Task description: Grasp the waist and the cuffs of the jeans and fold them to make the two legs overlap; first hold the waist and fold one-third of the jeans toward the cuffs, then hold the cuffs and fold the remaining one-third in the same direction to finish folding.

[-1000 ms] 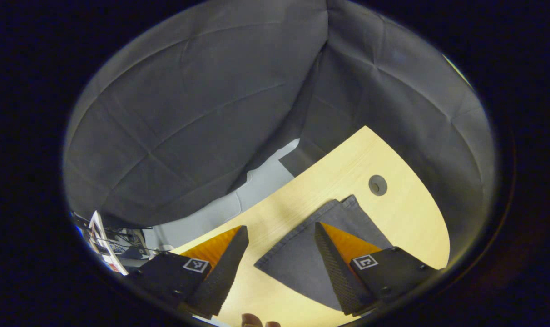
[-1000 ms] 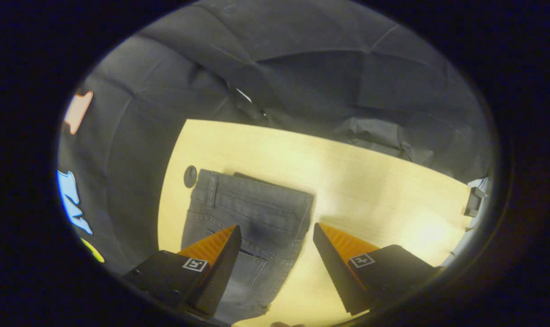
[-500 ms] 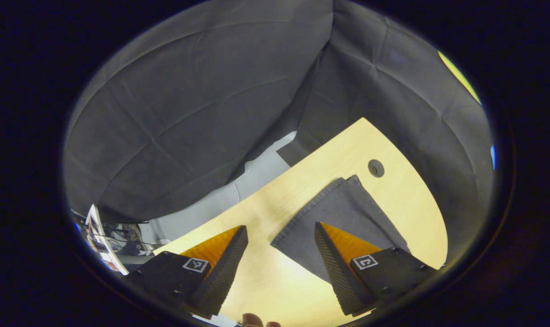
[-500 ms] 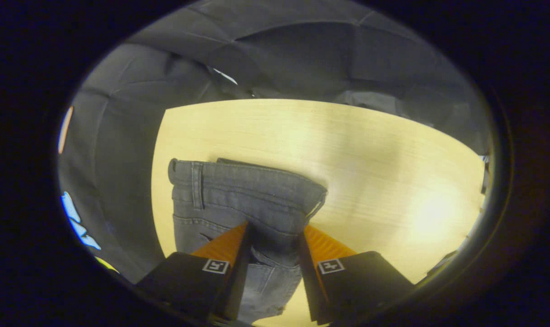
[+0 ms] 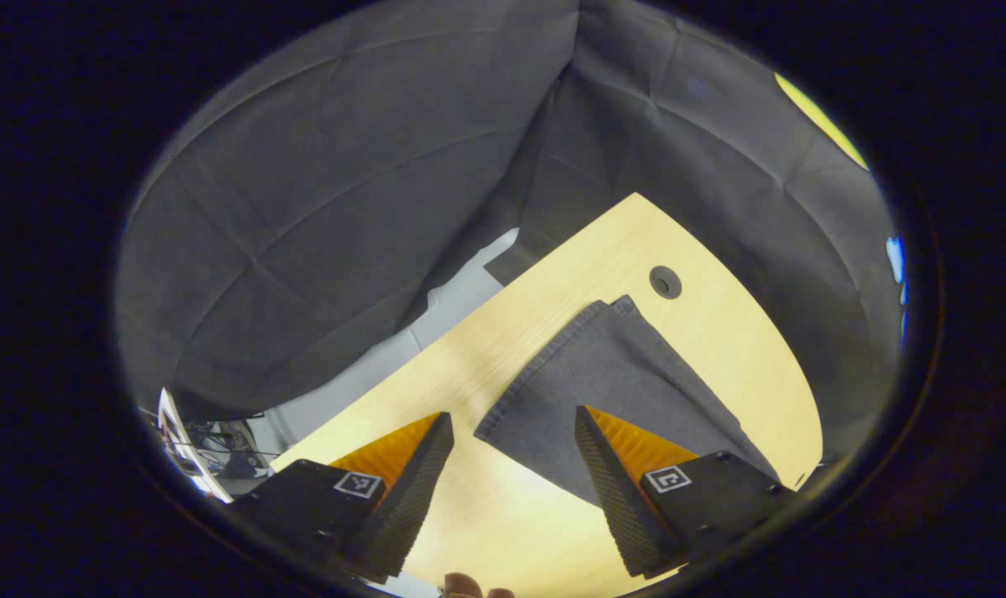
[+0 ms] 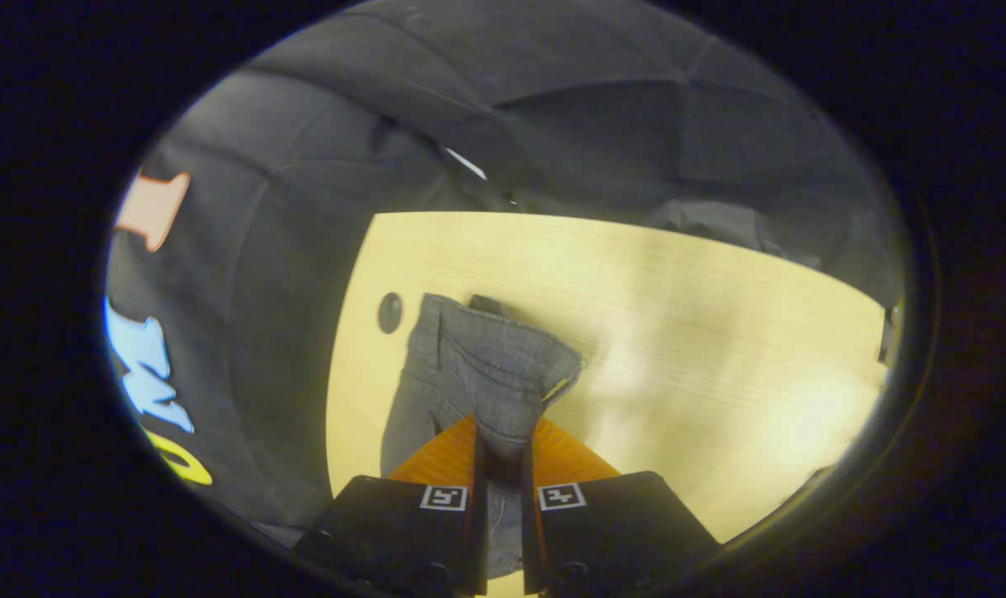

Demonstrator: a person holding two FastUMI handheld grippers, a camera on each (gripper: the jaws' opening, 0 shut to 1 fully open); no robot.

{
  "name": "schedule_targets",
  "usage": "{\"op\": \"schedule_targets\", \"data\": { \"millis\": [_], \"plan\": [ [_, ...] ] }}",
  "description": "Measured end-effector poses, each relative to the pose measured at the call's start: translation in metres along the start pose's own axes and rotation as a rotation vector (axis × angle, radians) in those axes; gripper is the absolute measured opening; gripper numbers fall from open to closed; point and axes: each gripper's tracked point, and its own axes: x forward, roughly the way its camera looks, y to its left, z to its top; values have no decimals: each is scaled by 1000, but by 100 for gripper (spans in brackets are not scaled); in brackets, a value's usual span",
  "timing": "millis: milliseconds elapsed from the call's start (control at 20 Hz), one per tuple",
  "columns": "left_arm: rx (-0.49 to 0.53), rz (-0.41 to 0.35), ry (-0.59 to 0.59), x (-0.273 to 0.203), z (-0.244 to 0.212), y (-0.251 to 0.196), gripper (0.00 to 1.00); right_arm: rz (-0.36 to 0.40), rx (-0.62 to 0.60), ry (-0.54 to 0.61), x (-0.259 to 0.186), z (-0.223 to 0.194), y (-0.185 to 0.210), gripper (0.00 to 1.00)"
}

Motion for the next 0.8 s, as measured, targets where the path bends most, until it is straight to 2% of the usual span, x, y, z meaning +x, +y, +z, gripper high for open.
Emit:
{"op": "schedule_targets", "data": {
  "millis": [200, 350, 500, 700, 750, 800],
  "plan": [
    [20, -34, 35, 15, -8, -13, 99, 128, -170, -45, -53, -30, 80, 16],
    [25, -59, 54, 26, -11, -19, 99, 241, -297, -35, -79, -84, 143, 16],
    [37, -75, 73, 33, -13, -20, 99, 359, -343, 66, -87, -155, 194, 15],
    [57, -88, 89, 38, -14, -20, 100, 365, -380, 240, -60, -277, 198, 15],
    [68, -94, 90, 39, -12, -21, 92, 362, -401, 275, -50, -306, 194, 17],
    [83, -97, 92, 39, -11, -20, 100, 356, -436, 305, -42, -331, 188, 15]
  ]
}}
